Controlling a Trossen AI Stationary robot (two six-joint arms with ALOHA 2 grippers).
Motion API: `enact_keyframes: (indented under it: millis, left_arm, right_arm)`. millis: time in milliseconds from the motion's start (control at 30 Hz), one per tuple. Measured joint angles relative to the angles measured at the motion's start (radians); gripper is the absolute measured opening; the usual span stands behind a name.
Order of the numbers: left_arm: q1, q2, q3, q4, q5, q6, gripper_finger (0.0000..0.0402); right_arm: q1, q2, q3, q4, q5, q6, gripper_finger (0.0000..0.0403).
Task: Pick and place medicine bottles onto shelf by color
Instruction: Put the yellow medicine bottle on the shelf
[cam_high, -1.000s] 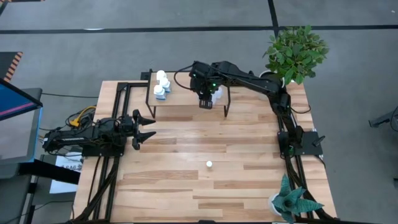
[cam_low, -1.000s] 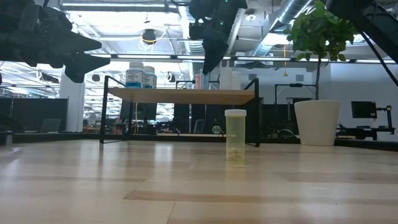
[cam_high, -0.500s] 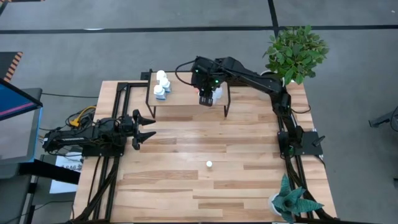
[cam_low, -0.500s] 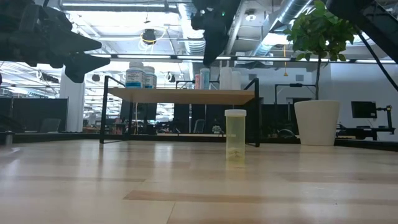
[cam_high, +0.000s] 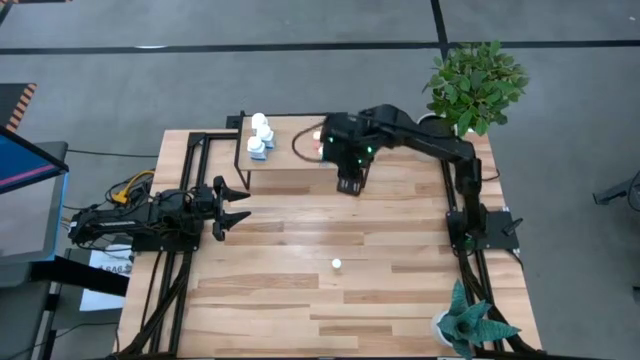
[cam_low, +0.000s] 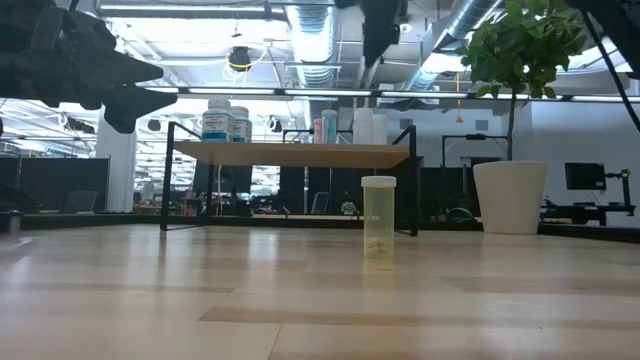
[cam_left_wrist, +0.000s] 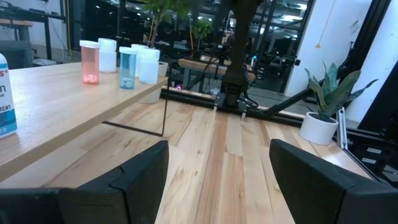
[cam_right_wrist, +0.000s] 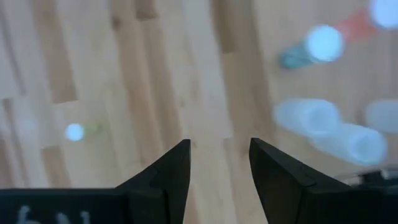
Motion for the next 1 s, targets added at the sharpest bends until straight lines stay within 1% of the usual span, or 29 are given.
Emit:
enact_keyframes:
  millis: [167, 400, 567, 667, 733, 800, 900, 1000]
  left_arm:
    - [0.0, 0.0, 0.0, 0.0, 0.0, 0.0, 0.0265]
    - [0.0, 0.0, 0.0, 0.0, 0.0, 0.0, 0.0265]
    - [0.0, 0.0, 0.0, 0.0, 0.0, 0.0, 0.0265]
    - [0.0, 0.0, 0.0, 0.0, 0.0, 0.0, 0.0265]
    - [0.0, 0.0, 0.0, 0.0, 0.0, -0.033, 0.0265]
    - [0.0, 0.0, 0.0, 0.003, 0.004, -0.108, 0.0265]
    - [0.0, 0.001, 0.005, 0.07, 0.046, -0.196, 0.0265]
    - [-0.011, 0.028, 0.074, 0.114, 0.052, -0.178, 0.0265]
  right_arm:
    - [0.103, -0.031, -0.047, 0.0, -0.003, 0.014, 0.018]
    - [0.246, -0.038, -0.201, 0.011, -0.003, 0.077, 0.0182]
    - [0.342, -0.037, -0.36, 0.134, -0.003, 0.147, 0.0177]
    - [0.392, -0.037, -0.422, 0.195, -0.004, 0.195, 0.0175]
    - [0.419, -0.037, -0.435, 0.199, -0.009, 0.236, 0.0172]
    - [0.441, -0.044, -0.434, 0.186, -0.009, 0.281, 0.0168]
    - [0.47, -0.104, -0.435, 0.158, -0.002, 0.366, 0.0161]
    - [0.498, -0.195, -0.433, 0.14, 0.045, 0.483, 0.0152]
